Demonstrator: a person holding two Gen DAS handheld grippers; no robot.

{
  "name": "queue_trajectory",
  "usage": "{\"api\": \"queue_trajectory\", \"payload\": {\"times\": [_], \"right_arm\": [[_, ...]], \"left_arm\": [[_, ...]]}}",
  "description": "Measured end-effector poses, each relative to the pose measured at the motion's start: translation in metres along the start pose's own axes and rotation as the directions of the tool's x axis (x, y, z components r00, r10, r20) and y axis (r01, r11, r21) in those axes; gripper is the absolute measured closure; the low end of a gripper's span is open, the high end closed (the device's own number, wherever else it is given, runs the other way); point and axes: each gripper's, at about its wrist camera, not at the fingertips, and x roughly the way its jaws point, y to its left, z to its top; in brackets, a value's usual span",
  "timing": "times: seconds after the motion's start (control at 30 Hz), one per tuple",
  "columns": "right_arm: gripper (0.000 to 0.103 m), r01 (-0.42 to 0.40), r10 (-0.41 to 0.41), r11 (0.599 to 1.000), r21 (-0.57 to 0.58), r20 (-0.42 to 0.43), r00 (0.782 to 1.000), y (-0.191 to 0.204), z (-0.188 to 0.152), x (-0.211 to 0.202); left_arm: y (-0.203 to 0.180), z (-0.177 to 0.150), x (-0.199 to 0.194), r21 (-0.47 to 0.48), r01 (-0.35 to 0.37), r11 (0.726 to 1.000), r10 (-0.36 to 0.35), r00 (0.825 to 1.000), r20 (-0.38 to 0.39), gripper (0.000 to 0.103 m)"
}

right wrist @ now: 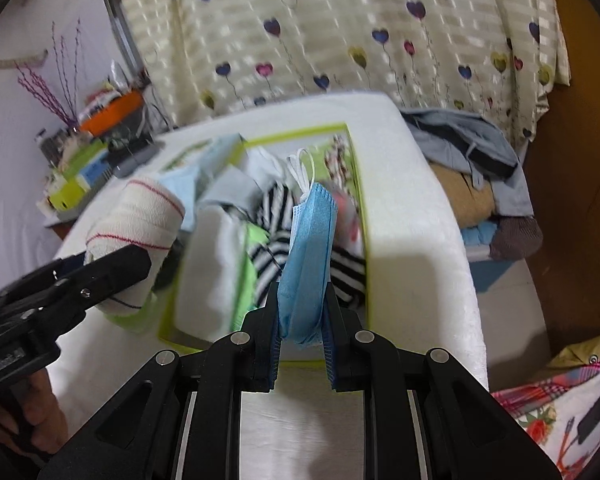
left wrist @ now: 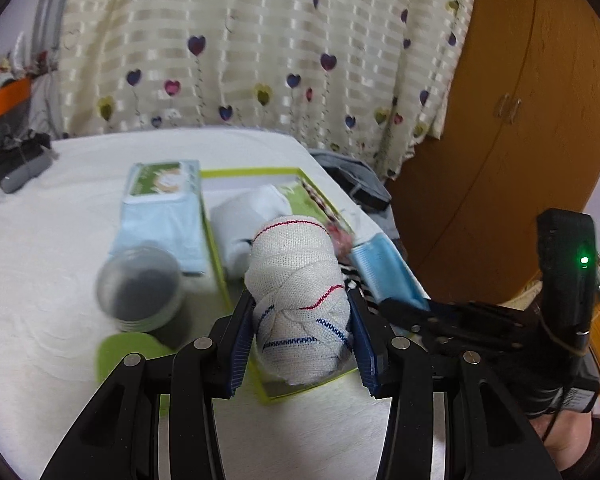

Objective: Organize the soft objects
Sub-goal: 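Lower the sock and mask into the green box and open both grippers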

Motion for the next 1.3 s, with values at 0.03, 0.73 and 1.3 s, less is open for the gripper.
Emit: {"api": "queue_trajectory", "payload": {"times": [0.03,0.73,1.3], "right_arm": [[0.084,0.006,-0.006,1.0,-0.003,-0.012,1.0,-0.001,-0.001,0.004],[0.069,0.003,-0.004,0.999,-0.05,-0.024,1.0,-0.006,0.003,0.019],[0.066,0.015,-0.013,0.997,-0.069,0.038,0.999,-0.008,0.004,-0.006]], "left_arm": [[0.0,0.0,0.005,-0.002,0.011,1.0,-0.011,1.0,-0.01,0.059],[-0.005,-0.002,0.047,-0.003,0.035,0.999,-0.035,0.996,-0.084,0.059],[-0.004,0.0,0.04,-0.013,0.06,0.998,-0.06,0.997,-0.054,0.057]]}}
